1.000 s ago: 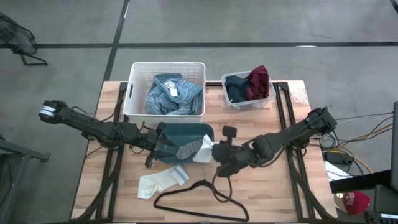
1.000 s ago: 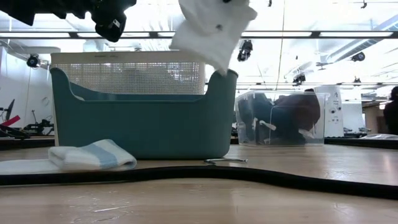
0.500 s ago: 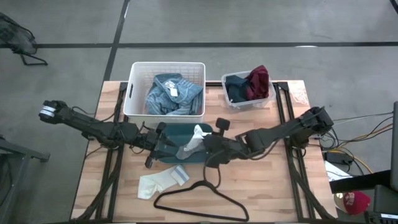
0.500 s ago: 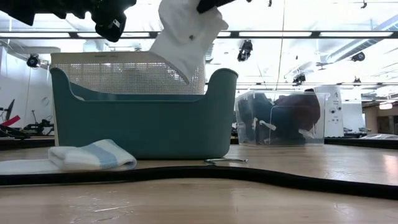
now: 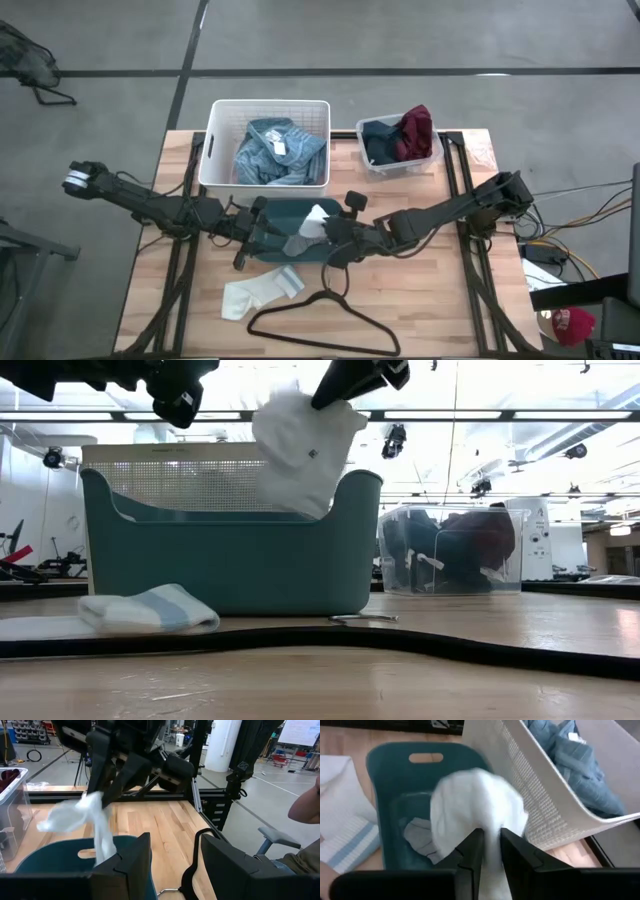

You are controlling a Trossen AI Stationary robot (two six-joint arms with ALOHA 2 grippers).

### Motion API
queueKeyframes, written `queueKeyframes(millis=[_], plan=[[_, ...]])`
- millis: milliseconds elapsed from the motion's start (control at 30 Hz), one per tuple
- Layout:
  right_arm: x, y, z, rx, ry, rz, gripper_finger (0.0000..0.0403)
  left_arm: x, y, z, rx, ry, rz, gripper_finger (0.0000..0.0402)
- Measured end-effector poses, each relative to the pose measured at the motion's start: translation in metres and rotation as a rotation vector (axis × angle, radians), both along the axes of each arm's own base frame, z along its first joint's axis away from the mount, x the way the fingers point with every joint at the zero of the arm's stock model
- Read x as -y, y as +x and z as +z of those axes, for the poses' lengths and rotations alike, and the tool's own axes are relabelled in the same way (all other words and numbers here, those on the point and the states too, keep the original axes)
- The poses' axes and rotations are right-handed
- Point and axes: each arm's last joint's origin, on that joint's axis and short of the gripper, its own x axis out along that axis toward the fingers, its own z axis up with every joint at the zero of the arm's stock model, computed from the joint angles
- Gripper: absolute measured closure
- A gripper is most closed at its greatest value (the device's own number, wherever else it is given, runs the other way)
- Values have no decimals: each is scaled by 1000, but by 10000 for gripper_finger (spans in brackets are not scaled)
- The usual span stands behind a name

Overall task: Pick & Place Cloths
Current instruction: Put the white sock into the blue bin, then put the white and blue sock into the blue bin

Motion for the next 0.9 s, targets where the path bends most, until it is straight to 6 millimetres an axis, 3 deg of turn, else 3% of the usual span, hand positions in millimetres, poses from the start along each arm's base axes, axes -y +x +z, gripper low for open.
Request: queueKeyframes(millis=[433, 633, 900], plan=[[1, 3, -30, 66, -49, 53, 228, 3, -1, -4, -43, -19, -28, 219], [1, 0, -37, 57, -34, 40, 191, 24, -10, -13, -193, -123, -210, 219], [4, 0, -47, 83, -30, 35, 158, 68, -32, -19, -229, -79, -291, 219]])
